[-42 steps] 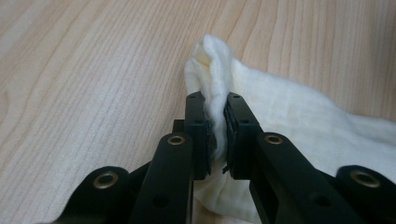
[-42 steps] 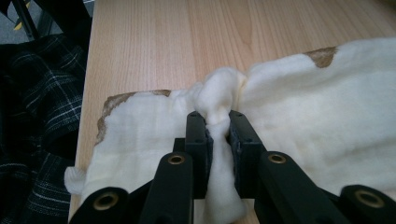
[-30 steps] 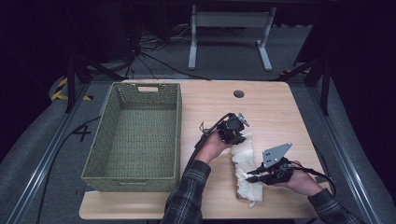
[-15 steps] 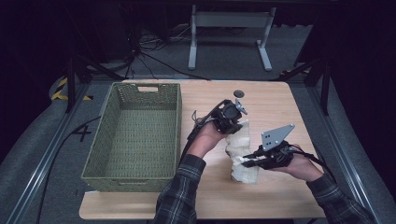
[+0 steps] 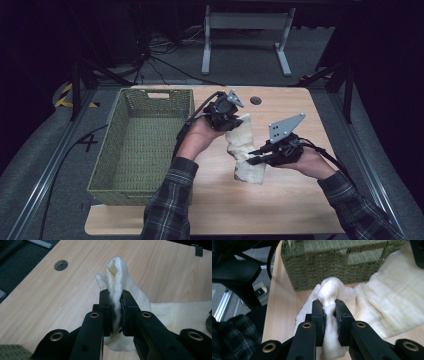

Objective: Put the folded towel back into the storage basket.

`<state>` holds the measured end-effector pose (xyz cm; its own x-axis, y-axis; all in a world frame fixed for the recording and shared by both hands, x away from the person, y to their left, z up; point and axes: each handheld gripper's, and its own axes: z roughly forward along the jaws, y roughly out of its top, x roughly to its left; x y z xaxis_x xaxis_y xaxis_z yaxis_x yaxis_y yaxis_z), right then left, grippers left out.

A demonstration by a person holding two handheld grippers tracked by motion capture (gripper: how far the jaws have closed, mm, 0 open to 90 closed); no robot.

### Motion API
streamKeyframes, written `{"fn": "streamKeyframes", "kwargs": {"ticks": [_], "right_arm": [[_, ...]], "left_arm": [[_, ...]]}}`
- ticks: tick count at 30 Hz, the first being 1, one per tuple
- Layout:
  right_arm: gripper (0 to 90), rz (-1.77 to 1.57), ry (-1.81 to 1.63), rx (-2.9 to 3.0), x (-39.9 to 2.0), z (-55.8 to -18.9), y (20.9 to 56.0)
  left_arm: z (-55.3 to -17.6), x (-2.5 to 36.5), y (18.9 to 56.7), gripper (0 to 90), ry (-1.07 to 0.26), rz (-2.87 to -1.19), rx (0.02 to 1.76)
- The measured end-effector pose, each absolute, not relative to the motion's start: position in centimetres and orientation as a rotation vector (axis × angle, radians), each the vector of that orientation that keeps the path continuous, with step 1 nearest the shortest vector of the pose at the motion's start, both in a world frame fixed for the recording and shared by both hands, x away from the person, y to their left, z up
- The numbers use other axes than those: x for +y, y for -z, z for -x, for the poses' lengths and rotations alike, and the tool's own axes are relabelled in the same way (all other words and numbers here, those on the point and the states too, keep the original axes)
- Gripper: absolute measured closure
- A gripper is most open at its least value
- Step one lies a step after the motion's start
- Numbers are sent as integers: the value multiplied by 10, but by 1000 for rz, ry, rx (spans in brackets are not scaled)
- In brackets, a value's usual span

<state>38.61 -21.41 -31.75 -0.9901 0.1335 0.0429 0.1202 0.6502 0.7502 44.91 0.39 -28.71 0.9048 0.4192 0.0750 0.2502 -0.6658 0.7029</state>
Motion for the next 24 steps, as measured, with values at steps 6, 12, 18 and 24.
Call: {"fn": "streamKeyframes", "kwargs": {"ticks": [6, 12, 18, 24], "right_arm": [[807, -220, -1332, 2823, -191, -393, 309], [807, -206, -1338, 2811, -160, -396, 292], [807, -171, -1338, 2795, -123, -398, 275], [807, -141, -1336, 2797, -89, -401, 268]], "left_arm": [[-455, 39, 276, 821, -306, -2311, 460], [-459, 63, 267, 820, -308, -2286, 421], [-465, 91, 259, 821, -329, -2285, 392], [-468, 113, 253, 821, -345, -2264, 382]]}}
